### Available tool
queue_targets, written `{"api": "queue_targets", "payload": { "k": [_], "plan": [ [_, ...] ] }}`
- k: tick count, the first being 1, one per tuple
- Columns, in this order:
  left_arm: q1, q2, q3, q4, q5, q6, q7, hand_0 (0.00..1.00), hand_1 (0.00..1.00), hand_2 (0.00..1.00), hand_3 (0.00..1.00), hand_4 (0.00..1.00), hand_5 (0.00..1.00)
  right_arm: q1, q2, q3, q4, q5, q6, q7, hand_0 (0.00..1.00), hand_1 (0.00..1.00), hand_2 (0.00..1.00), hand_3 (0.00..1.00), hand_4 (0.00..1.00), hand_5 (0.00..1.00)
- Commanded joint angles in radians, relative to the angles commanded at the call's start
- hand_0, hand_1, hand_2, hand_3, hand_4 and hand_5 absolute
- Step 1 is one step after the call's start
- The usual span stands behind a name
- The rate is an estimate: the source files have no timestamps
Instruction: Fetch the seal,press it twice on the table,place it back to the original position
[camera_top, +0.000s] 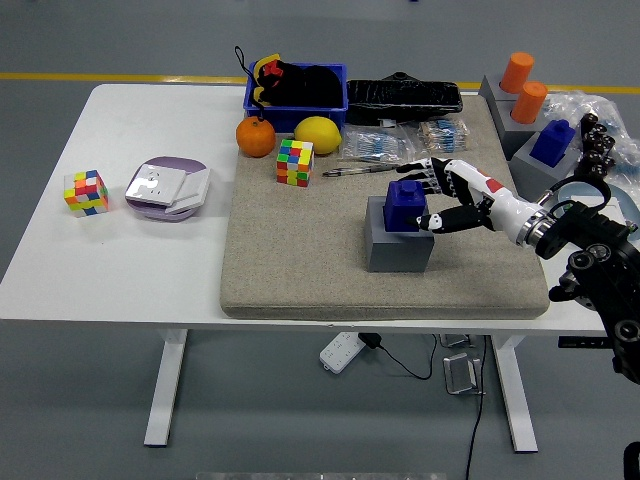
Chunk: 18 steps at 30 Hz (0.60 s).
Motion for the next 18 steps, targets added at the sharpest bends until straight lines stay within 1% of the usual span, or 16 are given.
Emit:
{"api": "queue_targets", "payload": {
  "k": [2,3,8,9,14,15,18],
  "plan": [
    [-0.001,-0.001,-0.001,0.0,-0.001,-0.001,0.001,0.814,0.816,0.787,0.836,0.793,0.405,0.0,0.002,-0.001,0.001,-0.002,-0.003,0.001,0.77,0.707,0.716,0.75,0.851,0.002],
    [-0.001,-0.001,-0.001,-0.001,0.0,-0.001,0.001,0.812,0.816,0.788,0.836,0.794,0.406,-0.001,0.004,-0.001,0.001,-0.003,-0.007,0.003,0.762,0.693,0.695,0.713,0.831,0.002],
    [-0.001,-0.001,0.003,0.0,-0.001,-0.001,0.001,0.812,0.816,0.788,0.836,0.794,0.406,0.001,0.004,-0.01,-0.003,-0.008,-0.019,0.009,0.762,0.693,0.695,0.713,0.831,0.002],
    [-0.002,-0.001,0.002,0.0,-0.001,-0.001,0.001,0.814,0.816,0.787,0.836,0.795,0.406,0.001,0.003,-0.011,-0.004,-0.009,-0.021,0.01,0.733,0.621,0.623,0.648,0.77,0.002],
    [-0.002,-0.002,0.002,0.0,-0.001,-0.002,0.0,0.814,0.816,0.787,0.836,0.795,0.406,0.001,0.003,-0.02,-0.006,-0.014,-0.03,0.015,0.733,0.621,0.623,0.648,0.77,0.002],
    [-0.002,-0.002,0.002,0.0,-0.001,-0.002,0.0,0.814,0.816,0.788,0.836,0.797,0.407,0.001,0.003,-0.022,-0.007,-0.014,-0.031,0.015,0.683,0.549,0.547,0.598,0.709,0.002],
    [-0.001,-0.002,0.003,0.0,-0.001,-0.002,0.001,0.814,0.816,0.788,0.836,0.797,0.407,0.001,0.003,-0.028,-0.007,-0.014,-0.038,0.019,0.683,0.549,0.547,0.598,0.709,0.002]
  ]
}}
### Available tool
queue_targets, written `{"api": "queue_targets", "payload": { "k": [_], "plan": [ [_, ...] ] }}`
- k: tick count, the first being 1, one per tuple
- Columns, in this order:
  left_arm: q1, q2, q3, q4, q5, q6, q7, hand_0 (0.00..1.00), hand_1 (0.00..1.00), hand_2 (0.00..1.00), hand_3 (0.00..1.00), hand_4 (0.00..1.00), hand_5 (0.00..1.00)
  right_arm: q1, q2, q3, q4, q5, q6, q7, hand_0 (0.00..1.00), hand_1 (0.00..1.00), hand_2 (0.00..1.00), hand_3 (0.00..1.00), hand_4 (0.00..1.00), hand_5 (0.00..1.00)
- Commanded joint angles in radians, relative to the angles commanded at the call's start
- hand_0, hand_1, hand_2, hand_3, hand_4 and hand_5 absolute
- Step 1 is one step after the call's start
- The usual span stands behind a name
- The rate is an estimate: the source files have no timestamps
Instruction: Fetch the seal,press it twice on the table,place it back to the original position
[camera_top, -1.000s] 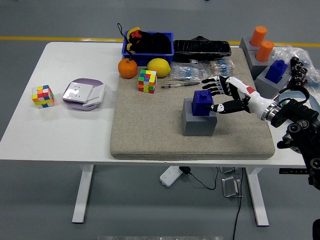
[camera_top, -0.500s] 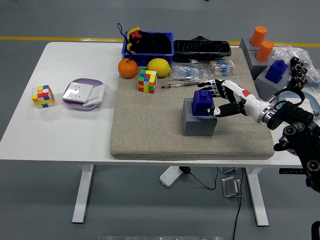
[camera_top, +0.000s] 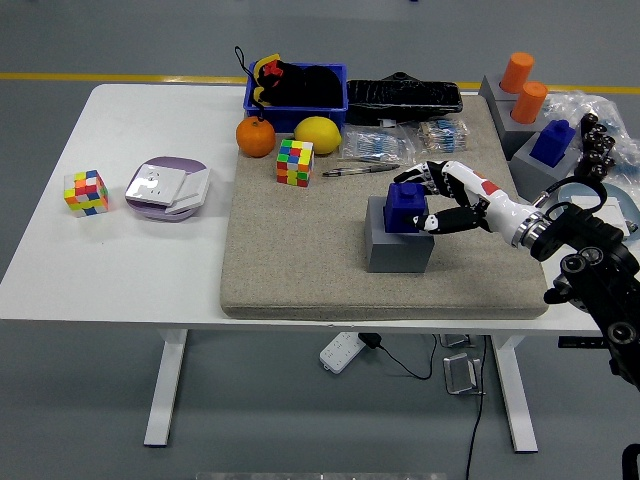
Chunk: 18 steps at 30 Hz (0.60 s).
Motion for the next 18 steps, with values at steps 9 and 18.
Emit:
{"api": "queue_targets", "payload": {
  "k": [9,18],
  "plan": [
    [-0.001,0.001,0.001,0.0,0.0,0.001,0.0,0.814,0.816,0.787,0.836,0.798,0.407,0.004,0.0,-0.016,-0.001,0.011,-0.05,0.024,0.549,0.438,0.441,0.505,0.619,0.002],
    [-0.001,0.0,0.002,0.0,-0.002,0.0,0.0,0.815,0.817,0.788,0.836,0.798,0.408,0.006,-0.007,-0.015,0.011,0.033,-0.075,0.037,0.527,0.418,0.42,0.47,0.639,0.002]
  ]
}}
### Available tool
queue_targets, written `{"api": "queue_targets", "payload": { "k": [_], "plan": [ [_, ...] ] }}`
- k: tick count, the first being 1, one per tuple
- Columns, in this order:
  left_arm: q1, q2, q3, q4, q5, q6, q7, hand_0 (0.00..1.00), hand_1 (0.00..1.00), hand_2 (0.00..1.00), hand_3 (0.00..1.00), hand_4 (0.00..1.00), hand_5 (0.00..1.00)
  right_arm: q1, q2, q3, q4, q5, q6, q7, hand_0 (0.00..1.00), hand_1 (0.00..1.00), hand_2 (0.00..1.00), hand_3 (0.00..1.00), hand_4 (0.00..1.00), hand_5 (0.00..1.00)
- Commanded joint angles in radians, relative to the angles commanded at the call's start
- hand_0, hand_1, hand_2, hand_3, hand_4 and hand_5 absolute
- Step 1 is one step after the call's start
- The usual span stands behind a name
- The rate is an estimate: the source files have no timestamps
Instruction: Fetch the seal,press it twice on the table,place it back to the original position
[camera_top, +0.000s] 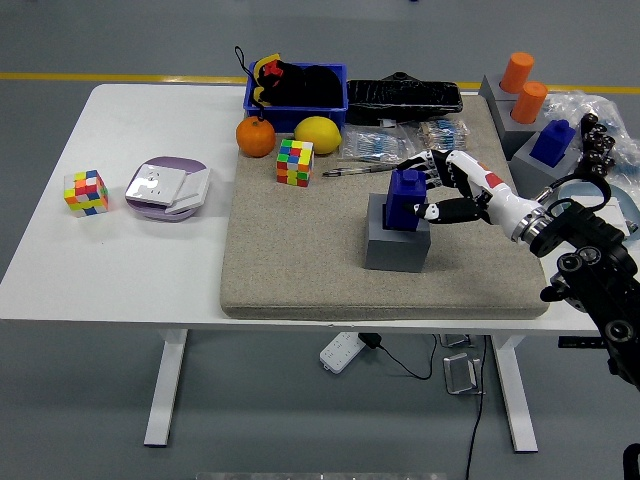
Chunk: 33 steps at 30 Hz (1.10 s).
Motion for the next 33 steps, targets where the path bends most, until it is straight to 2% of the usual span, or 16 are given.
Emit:
{"api": "queue_targets", "payload": {
  "k": [8,15,22,27,33],
  "plan": [
    [0.002,0.0,-0.007,0.001,0.002,0.0,0.0,0.815,0.817,0.787,0.836,0.799,0.408,-0.013,-0.03,0.032,0.066,0.015,0.026,-0.022,0.521,0.413,0.413,0.459,0.646,0.002],
    [0.003,-0.002,-0.016,0.002,0.004,0.0,-0.001,0.815,0.817,0.788,0.836,0.799,0.408,-0.05,-0.07,0.128,0.112,0.007,0.026,-0.025,0.517,0.407,0.408,0.451,0.663,0.002],
    [0.002,-0.003,-0.017,0.002,0.006,0.0,-0.001,0.815,0.817,0.788,0.836,0.8,0.409,-0.092,-0.093,0.23,0.086,-0.027,0.022,-0.026,0.517,0.405,0.406,0.449,0.665,0.002],
    [0.002,-0.004,-0.019,0.002,0.008,-0.001,-0.001,0.815,0.817,0.789,0.836,0.799,0.408,-0.111,-0.091,0.242,0.05,-0.04,0.015,-0.021,0.516,0.405,0.405,0.448,0.667,0.002],
    [0.003,-0.005,-0.022,0.001,0.01,-0.001,-0.002,0.815,0.817,0.787,0.836,0.799,0.407,-0.13,-0.069,0.234,-0.001,-0.054,-0.001,-0.012,0.517,0.404,0.403,0.445,0.673,0.002]
  ]
}}
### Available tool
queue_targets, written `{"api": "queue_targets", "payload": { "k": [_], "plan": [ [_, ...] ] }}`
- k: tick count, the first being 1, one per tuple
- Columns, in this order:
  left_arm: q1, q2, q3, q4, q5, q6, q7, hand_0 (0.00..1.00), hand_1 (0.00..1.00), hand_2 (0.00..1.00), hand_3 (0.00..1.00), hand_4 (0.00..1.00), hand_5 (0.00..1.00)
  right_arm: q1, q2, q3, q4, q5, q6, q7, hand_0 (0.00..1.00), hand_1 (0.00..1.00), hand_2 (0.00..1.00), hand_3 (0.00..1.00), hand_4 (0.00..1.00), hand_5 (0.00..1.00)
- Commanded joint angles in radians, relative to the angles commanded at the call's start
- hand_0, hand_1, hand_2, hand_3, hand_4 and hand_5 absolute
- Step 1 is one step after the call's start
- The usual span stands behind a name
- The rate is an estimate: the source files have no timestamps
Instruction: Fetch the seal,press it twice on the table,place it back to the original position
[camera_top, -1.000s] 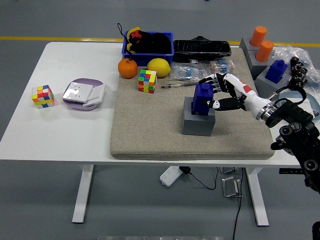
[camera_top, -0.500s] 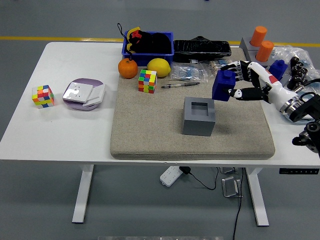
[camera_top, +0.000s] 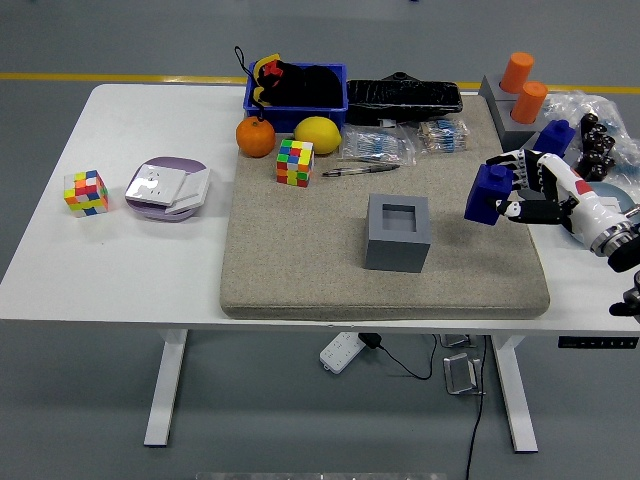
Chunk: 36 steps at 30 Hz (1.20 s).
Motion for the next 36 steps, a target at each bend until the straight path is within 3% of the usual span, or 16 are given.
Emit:
{"api": "queue_targets", "payload": {
  "k": [15,36],
  "plan": [
    [0.001,-0.002,0.004,0.0,-0.001,-0.002,0.0,0.815,0.817,0.788,0.836,0.8,0.408,0.007,0.021,-0.084,-0.101,0.009,-0.018,0.02,0.515,0.4,0.399,0.441,0.679,0.002],
    [0.0,-0.003,0.003,0.0,-0.002,-0.004,0.0,0.815,0.817,0.787,0.836,0.8,0.409,0.008,0.018,-0.136,-0.154,0.017,-0.025,0.031,0.512,0.399,0.396,0.437,0.682,0.002]
  ]
}}
